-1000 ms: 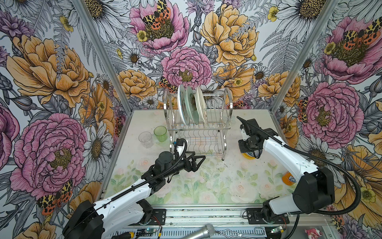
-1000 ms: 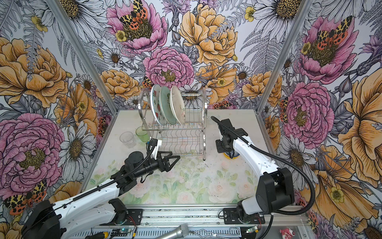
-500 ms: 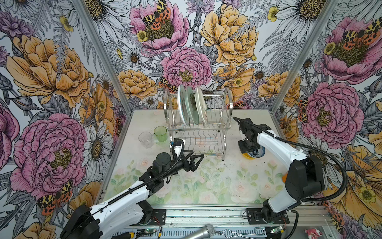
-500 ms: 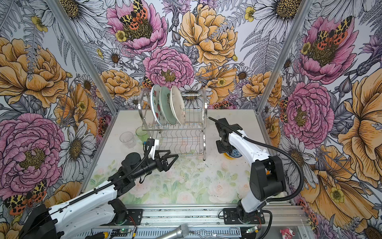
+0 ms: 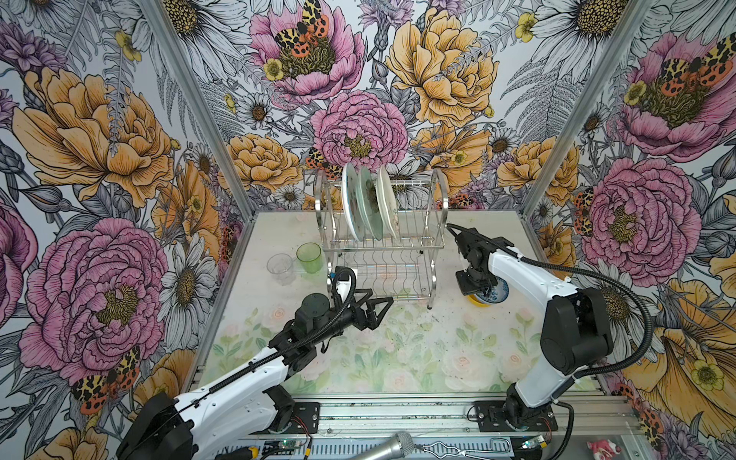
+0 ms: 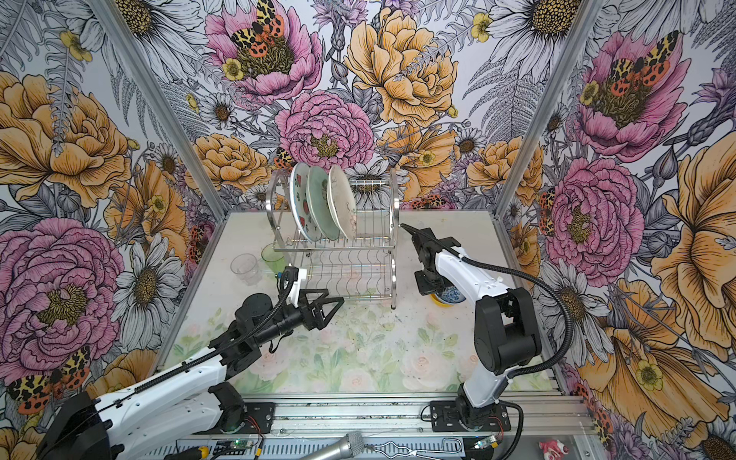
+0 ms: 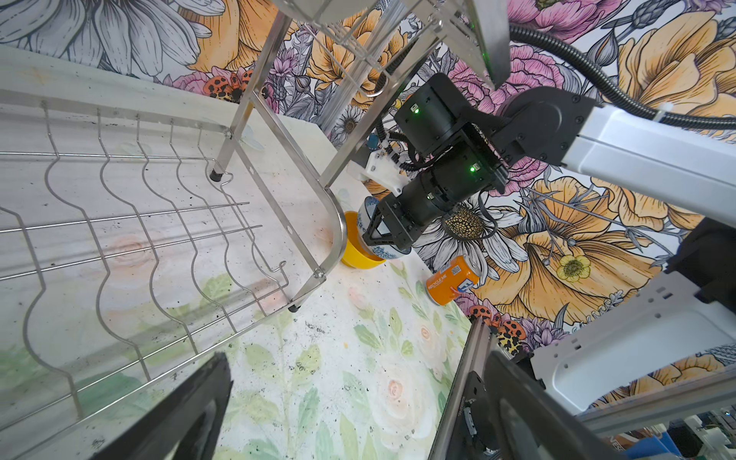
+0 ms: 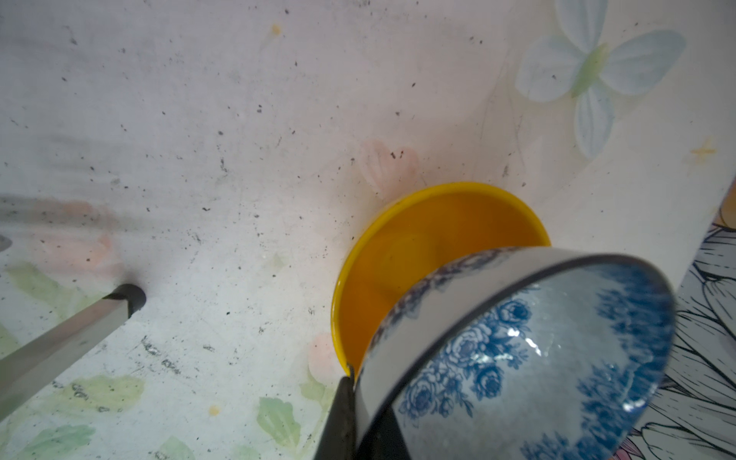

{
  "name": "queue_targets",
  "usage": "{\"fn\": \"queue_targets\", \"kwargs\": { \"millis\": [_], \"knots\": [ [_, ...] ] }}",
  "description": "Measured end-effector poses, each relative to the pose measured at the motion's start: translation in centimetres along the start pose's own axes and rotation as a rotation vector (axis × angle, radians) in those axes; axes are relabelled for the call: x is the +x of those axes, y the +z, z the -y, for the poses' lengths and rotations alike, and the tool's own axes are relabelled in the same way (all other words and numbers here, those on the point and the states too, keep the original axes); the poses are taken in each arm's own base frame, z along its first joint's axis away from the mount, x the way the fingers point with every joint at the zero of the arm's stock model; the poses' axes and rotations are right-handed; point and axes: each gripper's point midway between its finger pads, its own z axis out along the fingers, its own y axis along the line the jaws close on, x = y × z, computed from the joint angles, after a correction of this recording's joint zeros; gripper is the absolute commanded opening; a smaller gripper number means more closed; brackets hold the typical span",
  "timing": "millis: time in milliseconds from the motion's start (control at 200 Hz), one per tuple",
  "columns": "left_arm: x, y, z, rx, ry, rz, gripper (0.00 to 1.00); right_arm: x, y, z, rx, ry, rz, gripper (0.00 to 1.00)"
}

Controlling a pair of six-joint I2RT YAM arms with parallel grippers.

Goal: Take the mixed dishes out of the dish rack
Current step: 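Lower the bowl onto the yellow bowl and open the right gripper, then move the open right gripper back toward the plates in the rack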

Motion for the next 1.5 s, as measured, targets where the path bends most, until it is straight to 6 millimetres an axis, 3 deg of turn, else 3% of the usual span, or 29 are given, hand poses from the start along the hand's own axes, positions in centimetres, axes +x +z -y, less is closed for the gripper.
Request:
{"fn": "queue_targets", "kwargs": {
  "millis": [170,580,806,906,1056,1261,1501],
  "knots": [
    [-0.1,0.0,-0.2,-0.009,0.000,0.005,0.99,-0.2,0.3,-0.1,0.001,-0.001,0.000,0.20],
    [-0.2,-0.2,-0.1,-0.012,0.000,0.009,0.99,-0.6,-0.2,0.1,-0.009,0.019,0.027,0.36],
    [-0.3,-0.7,-0.4,-0.041,-0.003,0.007,0.99,-1.4,-4.8,1.2,-0.050,0.095,0.204,0.50],
    [-0.5,-0.9,-0.5,-0.060,0.001,0.002,0.99,-0.8,-7.3,1.7,-0.066,0.123,0.297,0.57],
    [-1.4,-1.3,-0.4,-0.093,-0.001,0.013,0.99,0.4,-9.8,2.1,-0.095,0.146,0.410,0.58],
    [-2.6,-2.2,-0.1,-0.129,-0.002,0.030,0.99,1.2,-13.0,0.7,-0.215,0.122,0.570,0.58],
    [-3.4,-2.6,0.0,-0.162,-0.020,0.033,0.99,0.2,-16.7,-1.5,-0.380,0.073,0.709,0.58]
  ]
}}
